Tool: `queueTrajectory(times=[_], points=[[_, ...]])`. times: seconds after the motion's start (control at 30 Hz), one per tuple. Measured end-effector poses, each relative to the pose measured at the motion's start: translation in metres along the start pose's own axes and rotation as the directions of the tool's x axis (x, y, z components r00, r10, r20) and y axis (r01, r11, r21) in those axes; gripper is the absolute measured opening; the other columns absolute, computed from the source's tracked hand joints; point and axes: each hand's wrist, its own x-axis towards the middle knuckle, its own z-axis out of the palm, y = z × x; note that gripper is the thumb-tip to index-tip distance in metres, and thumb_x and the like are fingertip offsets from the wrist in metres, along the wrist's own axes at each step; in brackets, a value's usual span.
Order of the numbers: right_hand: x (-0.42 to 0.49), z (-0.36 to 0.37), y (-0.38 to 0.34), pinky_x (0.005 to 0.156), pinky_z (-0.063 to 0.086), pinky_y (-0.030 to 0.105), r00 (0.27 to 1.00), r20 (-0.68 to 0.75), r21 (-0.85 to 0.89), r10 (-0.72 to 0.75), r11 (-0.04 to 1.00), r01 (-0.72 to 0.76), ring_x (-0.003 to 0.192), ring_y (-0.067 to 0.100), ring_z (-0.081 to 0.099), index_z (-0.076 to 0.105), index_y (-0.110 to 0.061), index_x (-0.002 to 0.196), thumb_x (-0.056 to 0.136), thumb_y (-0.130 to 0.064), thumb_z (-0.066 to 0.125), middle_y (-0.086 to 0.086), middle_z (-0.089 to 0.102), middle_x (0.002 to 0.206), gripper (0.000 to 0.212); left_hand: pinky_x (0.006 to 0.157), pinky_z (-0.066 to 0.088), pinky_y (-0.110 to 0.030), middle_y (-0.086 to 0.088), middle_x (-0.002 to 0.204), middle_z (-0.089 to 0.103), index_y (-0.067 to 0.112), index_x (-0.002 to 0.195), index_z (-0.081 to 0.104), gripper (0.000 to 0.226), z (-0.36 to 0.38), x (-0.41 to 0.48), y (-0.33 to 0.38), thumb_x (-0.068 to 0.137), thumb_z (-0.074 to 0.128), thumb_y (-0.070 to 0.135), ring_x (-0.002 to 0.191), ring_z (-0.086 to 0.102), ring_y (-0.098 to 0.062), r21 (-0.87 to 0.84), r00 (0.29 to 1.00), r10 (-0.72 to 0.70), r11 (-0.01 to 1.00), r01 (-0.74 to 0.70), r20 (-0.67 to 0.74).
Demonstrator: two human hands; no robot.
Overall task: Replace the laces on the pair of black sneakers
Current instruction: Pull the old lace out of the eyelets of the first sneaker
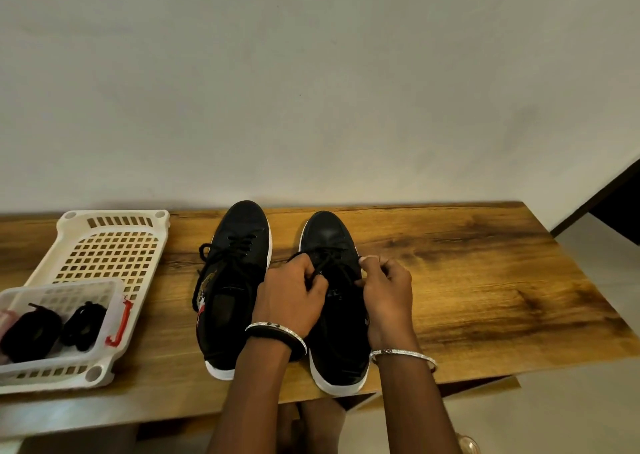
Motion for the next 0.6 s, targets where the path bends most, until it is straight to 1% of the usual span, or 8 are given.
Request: queueTrajectory(times=[0.03,0.1,0.2,0.27,0.33,0.47,0.53,0.6], points=[[0.001,-0.001,0.0,0.075,0.062,0.044,1.0,0.004,-0.032,-0.013,0.999,0.013,0.081,0.028,0.072,0.07,-0.015,0.088,0.089,-0.02,0.065,0.012,0.074,0.09,0.008,0.057,0.058,-0.046,-0.006,0.062,0.058,0.017,0.075,0.053,0.02,0.0,0.0,0.0,0.091,0.063,0.025,0.059,0.062,-0.026,-0.004,1.0,-0.003,1.0,0.003,0.001],[-0.001,-0.001,-0.003,0.082,0.061,0.048,0.99,0.031,-0.124,-0.14,0.982,0.143,0.09,0.025,0.071,0.07,-0.027,0.089,0.083,-0.024,0.07,0.003,0.072,0.1,0.006,0.057,0.058,-0.046,-0.005,0.061,0.058,0.018,0.074,0.053,0.02,0.0,0.0,0.0,0.09,0.063,0.025,0.059,0.062,-0.026,-0.008,1.0,-0.005,1.0,0.005,-0.002],[-0.005,-0.005,-0.013,0.077,0.057,0.027,0.9,0.224,-0.309,-0.375,0.848,0.43,0.087,0.004,0.063,0.068,-0.038,0.098,0.078,-0.018,0.074,-0.011,0.055,0.114,0.029,0.057,0.058,-0.046,-0.003,0.061,0.057,0.02,0.074,0.053,0.019,0.0,-0.001,0.002,0.09,0.062,0.026,0.059,0.062,-0.025,0.005,1.0,-0.002,1.0,0.002,0.004],[-0.008,-0.006,-0.015,0.071,0.05,0.016,0.831,0.358,-0.466,-0.426,0.69,0.554,0.079,0.002,0.058,0.069,-0.033,0.101,0.079,-0.015,0.075,-0.014,0.05,0.114,0.029,0.057,0.058,-0.046,-0.002,0.061,0.057,0.019,0.074,0.053,0.02,-0.001,-0.001,0.003,0.09,0.062,0.026,0.059,0.061,-0.025,0.01,1.0,0.003,1.0,-0.003,0.004],[-0.008,-0.004,-0.014,0.071,0.049,0.019,0.795,0.41,-0.595,-0.447,0.529,0.605,0.084,0.003,0.056,0.069,-0.031,0.098,0.082,-0.017,0.074,-0.014,0.052,0.112,0.022,0.057,0.058,-0.046,-0.002,0.061,0.057,0.019,0.073,0.053,0.021,-0.001,-0.001,0.004,0.09,0.062,0.026,0.058,0.061,-0.025,0.013,1.0,0.005,1.0,-0.005,0.001],[-0.01,0.001,-0.012,0.072,0.047,0.028,0.742,0.429,-0.672,-0.515,0.367,0.644,0.094,0.011,0.056,0.069,-0.027,0.095,0.09,-0.022,0.068,-0.012,0.059,0.102,0.007,0.057,0.058,-0.046,-0.004,0.063,0.059,0.018,0.076,0.054,0.018,-0.001,-0.001,0.003,0.091,0.062,0.026,0.056,0.062,-0.025,0.02,1.0,-0.002,1.0,0.002,0.005],[-0.013,0.003,-0.011,0.068,0.043,0.029,0.737,0.412,-0.682,-0.537,0.354,0.64,0.093,0.01,0.054,0.066,-0.026,0.096,0.093,-0.024,0.063,-0.012,0.058,0.102,0.005,0.057,0.058,-0.046,-0.004,0.063,0.059,0.018,0.076,0.054,0.018,-0.001,-0.001,0.003,0.091,0.061,0.026,0.056,0.063,-0.026,0.015,1.0,-0.006,1.0,0.006,0.001],[-0.013,0.004,-0.009,0.067,0.041,0.029,0.759,0.308,-0.642,-0.573,0.463,0.61,0.09,0.011,0.055,0.062,-0.024,0.098,0.096,-0.023,0.059,-0.01,0.058,0.103,0.004,0.058,0.058,-0.046,-0.004,0.061,0.06,0.019,0.075,0.053,0.019,-0.001,-0.001,0.003,0.09,0.061,0.026,0.054,0.063,-0.025,0.014,1.0,-0.011,1.0,0.011,-0.004]])
